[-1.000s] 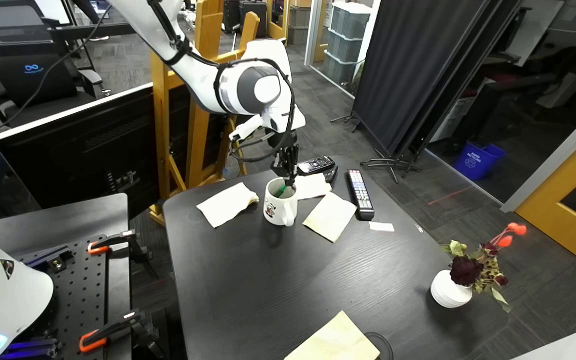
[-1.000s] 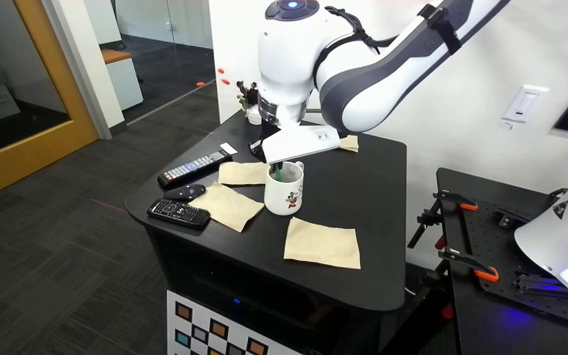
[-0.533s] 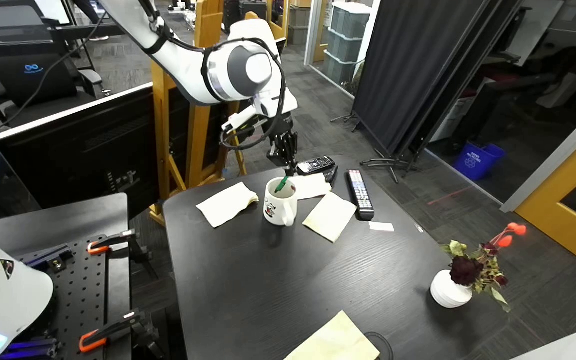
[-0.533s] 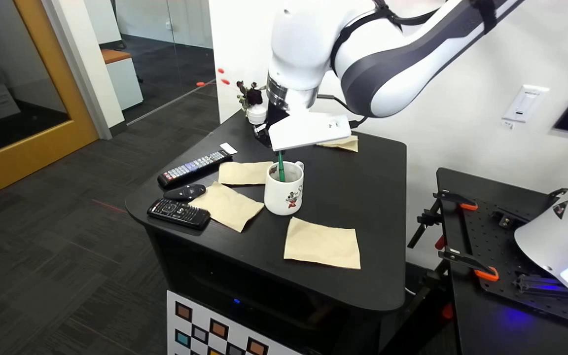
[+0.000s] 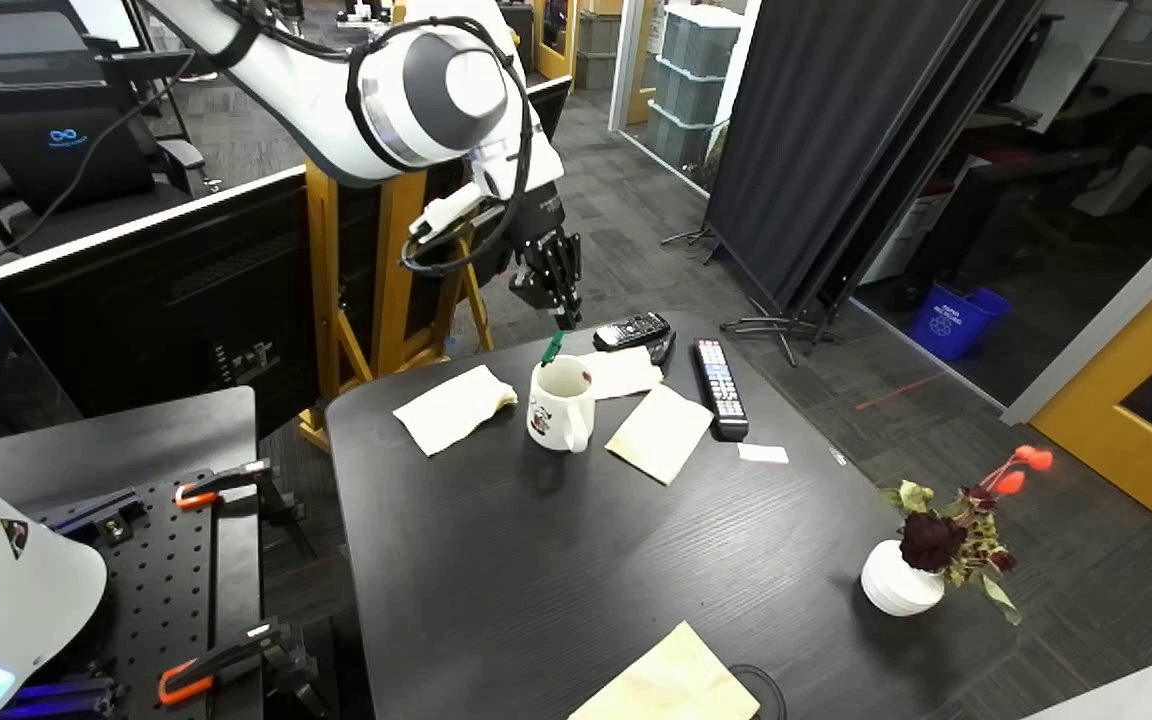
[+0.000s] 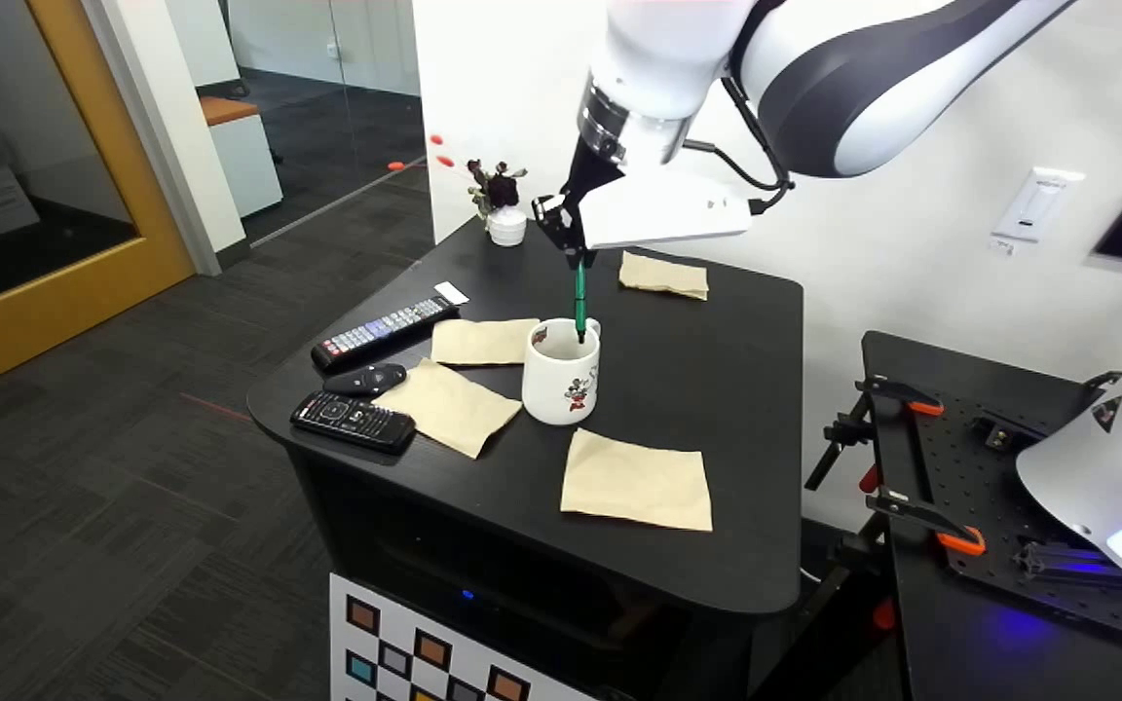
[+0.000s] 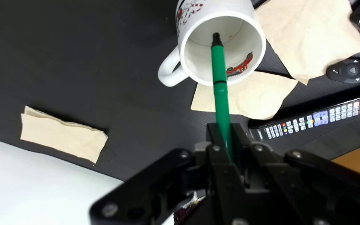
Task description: Put the pen on the table
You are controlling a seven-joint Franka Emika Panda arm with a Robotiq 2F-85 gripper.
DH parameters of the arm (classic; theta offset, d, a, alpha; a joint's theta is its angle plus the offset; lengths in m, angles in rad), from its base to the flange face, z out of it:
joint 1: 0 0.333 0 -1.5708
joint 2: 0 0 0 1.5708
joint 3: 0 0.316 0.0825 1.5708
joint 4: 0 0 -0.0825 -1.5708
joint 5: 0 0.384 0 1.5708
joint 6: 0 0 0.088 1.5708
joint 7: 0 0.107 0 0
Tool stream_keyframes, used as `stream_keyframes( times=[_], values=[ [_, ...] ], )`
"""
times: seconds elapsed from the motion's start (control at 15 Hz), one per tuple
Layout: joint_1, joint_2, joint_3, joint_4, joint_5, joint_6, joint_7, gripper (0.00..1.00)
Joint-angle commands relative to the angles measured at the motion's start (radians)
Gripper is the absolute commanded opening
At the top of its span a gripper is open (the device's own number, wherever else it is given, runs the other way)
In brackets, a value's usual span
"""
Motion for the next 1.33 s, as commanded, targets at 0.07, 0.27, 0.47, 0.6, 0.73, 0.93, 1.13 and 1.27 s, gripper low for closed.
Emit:
stream_keyframes(
  times=[0.07,0.27,0.47,0.6,0.73,0.93,1.13,1.27],
  values=[
    [-0.083,-0.166,0.075,-0.136,-0.027,-0.011,0.066,0.03],
    [-0.134,-0.245,0.115,-0.216,0.021,-0.008,0.062,0.03],
    [-0.181,-0.314,0.142,-0.302,0.122,0.002,0.014,0.03],
    [-0.204,-0.35,0.147,-0.36,0.237,0.026,-0.052,0.03],
    [-0.221,-0.367,0.146,-0.394,0.349,0.038,-0.129,0.03],
    [-0.246,-0.368,0.131,-0.421,0.517,0.042,-0.269,0.03],
    [-0.272,-0.329,0.112,-0.412,0.668,0.037,-0.426,0.03],
    [-0.293,-0.295,0.103,-0.399,0.736,0.038,-0.513,0.03]
  ],
)
